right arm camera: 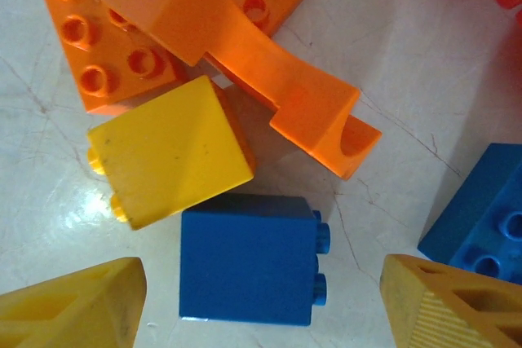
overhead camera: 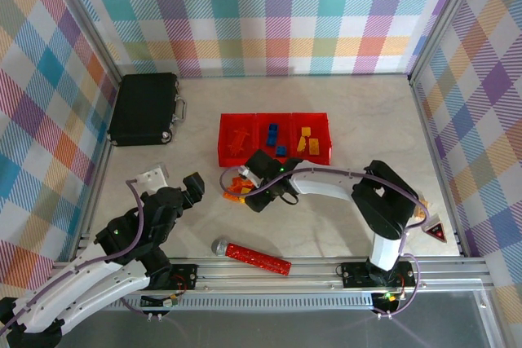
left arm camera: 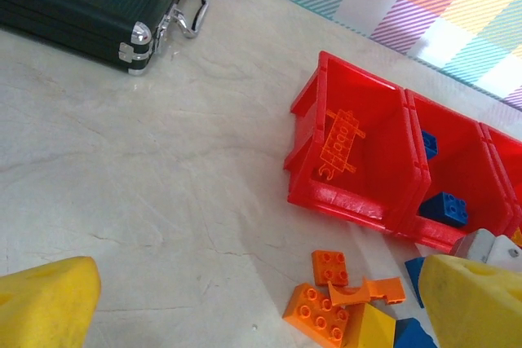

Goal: Sort the legos into containers by color
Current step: Pick up the lego from the center of the table.

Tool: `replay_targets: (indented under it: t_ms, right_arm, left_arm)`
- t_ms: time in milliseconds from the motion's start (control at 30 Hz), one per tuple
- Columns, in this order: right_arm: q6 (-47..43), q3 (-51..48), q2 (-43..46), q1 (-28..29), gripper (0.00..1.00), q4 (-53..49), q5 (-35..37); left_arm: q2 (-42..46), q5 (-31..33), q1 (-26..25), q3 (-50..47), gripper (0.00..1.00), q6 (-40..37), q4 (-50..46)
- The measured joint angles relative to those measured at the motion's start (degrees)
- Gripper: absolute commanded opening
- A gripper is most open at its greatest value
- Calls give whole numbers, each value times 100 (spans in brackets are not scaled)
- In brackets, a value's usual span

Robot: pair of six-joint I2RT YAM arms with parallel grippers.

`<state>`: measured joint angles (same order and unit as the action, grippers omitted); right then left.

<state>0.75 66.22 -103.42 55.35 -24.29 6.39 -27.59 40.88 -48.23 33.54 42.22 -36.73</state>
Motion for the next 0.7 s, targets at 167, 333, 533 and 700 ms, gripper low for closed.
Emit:
replay_targets:
  t_ms: [167, 333, 533, 700]
  right_arm:
    - [-11, 52, -157, 17, 71, -9, 79]
    - [-20, 144, -258, 17, 66, -13, 164]
    - [-42, 195, -396, 17, 51, -20, 177]
    - [-50, 210, -400, 17, 38, -50, 219]
  left_arm:
    - [11, 35, 0, -2, 100, 2, -87]
    - [44, 37, 0, -2, 100, 2, -131]
    - [76, 37, 0, -20, 100, 0, -236]
    - [138, 35, 0, -39, 100, -4, -240]
